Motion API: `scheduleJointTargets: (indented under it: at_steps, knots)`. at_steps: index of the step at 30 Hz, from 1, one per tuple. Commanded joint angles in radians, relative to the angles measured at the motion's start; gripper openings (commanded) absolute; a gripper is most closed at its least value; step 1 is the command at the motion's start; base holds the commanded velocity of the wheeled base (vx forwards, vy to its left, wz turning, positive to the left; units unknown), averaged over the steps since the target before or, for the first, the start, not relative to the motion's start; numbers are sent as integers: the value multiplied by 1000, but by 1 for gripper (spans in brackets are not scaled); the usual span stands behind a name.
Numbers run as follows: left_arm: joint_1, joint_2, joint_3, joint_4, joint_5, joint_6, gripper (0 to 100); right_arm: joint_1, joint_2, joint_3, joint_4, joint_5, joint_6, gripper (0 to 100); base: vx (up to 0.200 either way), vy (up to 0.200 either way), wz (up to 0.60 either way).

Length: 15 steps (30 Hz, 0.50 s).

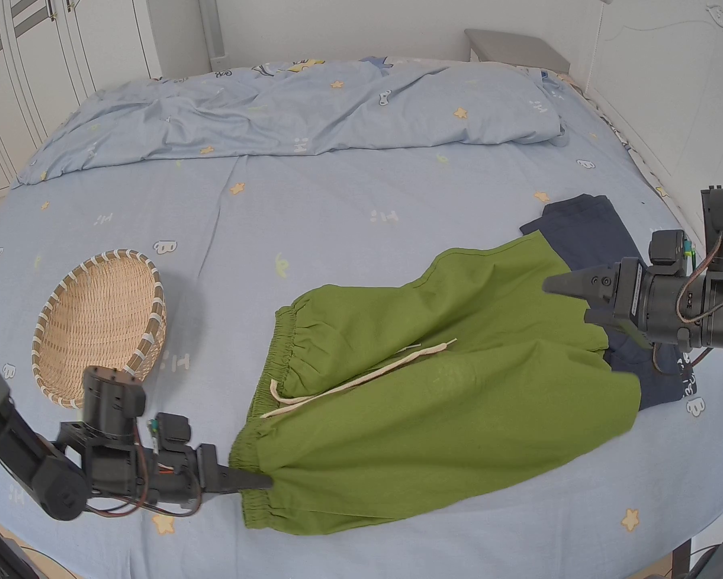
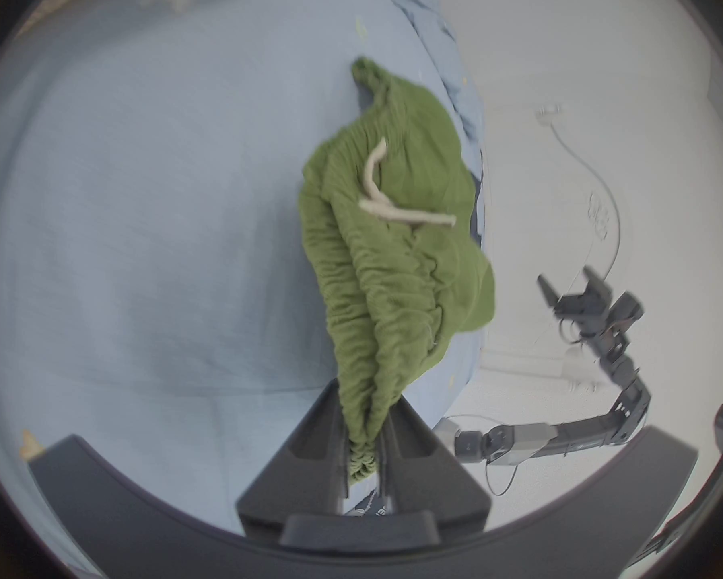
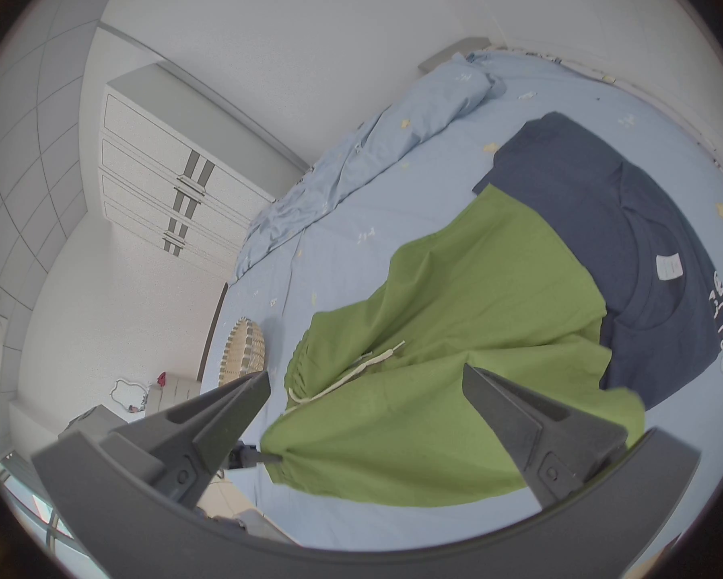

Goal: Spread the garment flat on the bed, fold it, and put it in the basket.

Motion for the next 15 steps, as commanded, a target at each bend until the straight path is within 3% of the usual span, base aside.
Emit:
scheduleJointTargets:
  at_steps: [1, 3, 4, 8, 12, 15]
  knots:
    - [188, -211, 42, 97, -90, 33, 0, -12, 9, 50, 12, 70, -1, 100, 0, 0, 0]
    - [188, -211, 42, 97, -90, 33, 0, -12, 9, 50, 12, 70, -1, 100, 0, 0, 0]
    - [237, -211, 96, 97, -92, 102, 0, -41, 22, 115, 11, 72, -6, 100, 0, 0, 0]
    - [254, -212, 117, 92, -92, 118, 0, -94, 11, 202, 8, 79, -29, 100, 0, 0, 0]
    - [252, -211, 117, 88, -92, 118, 0, -170, -29, 294, 9, 101, -87, 100, 0, 0, 0]
    - [254, -208, 109, 88, -92, 118, 0, -275, -81, 391, 3, 150, -184, 100, 0, 0, 0]
